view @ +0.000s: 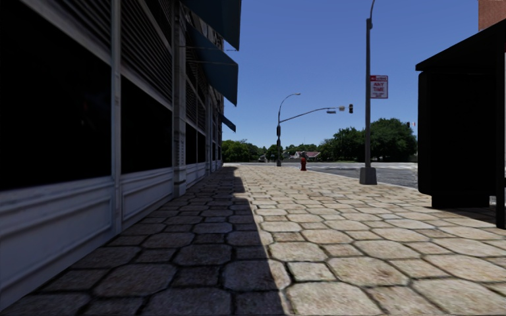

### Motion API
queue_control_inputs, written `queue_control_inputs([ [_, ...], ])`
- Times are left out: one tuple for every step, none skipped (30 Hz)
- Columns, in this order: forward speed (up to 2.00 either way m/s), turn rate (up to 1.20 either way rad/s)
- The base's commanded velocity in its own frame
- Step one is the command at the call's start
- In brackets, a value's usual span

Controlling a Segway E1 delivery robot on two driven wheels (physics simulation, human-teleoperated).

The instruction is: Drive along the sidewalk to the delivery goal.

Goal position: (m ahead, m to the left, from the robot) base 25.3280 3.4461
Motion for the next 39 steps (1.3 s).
queue_control_inputs([
  [2.00,0.00],
  [2.00,0.00],
  [2.00,0.00],
  [2.00,0.00],
  [2.00,0.00],
  [2.00,0.00],
  [2.00,0.00],
  [2.00,0.00],
  [2.00,0.00],
  [2.00,0.00],
  [2.00,0.00],
  [2.00,0.07],
  [2.00,0.07],
  [2.00,0.18],
  [2.00,0.28],
  [2.00,0.34],
  [2.00,0.34],
  [2.00,0.35],
  [2.00,0.33],
  [2.00,0.17],
  [2.00,0.17],
  [2.00,0.08],
  [2.00,0.05],
  [2.00,0.03],
  [2.00,0.03],
  [2.00,0.02],
  [2.00,0.01],
  [2.00,0.00],
  [2.00,0.00],
  [2.00,0.00],
  [2.00,0.00],
  [2.00,0.00],
  [2.00,0.00],
  [2.00,0.00],
  [2.00,0.00],
  [2.00,0.00],
  [2.00,0.00],
  [2.00,0.00],
  [2.00,-0.11],
])
